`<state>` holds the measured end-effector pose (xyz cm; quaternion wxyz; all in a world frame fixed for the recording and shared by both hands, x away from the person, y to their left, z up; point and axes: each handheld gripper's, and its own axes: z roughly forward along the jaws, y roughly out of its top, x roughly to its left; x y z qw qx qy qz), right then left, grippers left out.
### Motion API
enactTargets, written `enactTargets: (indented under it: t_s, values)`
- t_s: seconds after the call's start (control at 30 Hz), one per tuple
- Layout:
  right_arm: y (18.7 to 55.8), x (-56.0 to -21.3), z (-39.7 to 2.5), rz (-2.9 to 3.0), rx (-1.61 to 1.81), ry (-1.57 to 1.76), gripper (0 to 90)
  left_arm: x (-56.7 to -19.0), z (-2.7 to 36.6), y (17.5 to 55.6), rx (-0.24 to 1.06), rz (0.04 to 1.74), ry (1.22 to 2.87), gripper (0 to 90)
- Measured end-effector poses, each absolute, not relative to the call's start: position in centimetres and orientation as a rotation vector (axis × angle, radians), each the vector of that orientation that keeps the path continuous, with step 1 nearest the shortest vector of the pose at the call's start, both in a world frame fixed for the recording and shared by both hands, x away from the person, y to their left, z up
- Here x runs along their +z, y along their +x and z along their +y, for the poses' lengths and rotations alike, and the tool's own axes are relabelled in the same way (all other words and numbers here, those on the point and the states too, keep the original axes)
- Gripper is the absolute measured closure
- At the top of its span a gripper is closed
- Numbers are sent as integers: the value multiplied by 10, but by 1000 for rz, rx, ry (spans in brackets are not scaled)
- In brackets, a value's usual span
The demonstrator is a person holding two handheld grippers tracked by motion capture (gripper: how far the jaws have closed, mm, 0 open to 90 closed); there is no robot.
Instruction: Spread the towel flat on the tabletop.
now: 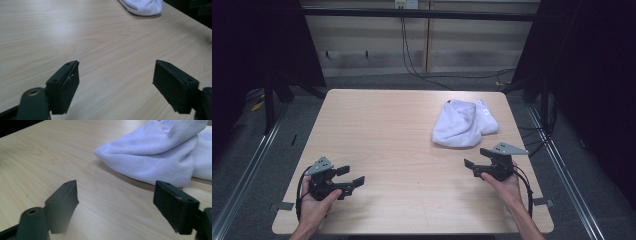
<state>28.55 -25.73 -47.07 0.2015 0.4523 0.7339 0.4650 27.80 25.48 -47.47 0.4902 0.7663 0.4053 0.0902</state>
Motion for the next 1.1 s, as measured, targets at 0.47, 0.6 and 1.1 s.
enactTargets:
  t_s: [0.47, 0.6, 1.1]
  values:
    - [306, -474, -259, 2217, 1208, 1318, 249, -479, 264, 284, 228, 1016, 1868, 225]
    - [320, -459, -260, 2211, 1201, 1277, 250, -479, 267, 283, 237, 1006, 1878, 224]
    - [411, -459, -249, 2275, 1081, 1329, 258, -482, 262, 288, 201, 993, 1856, 232]
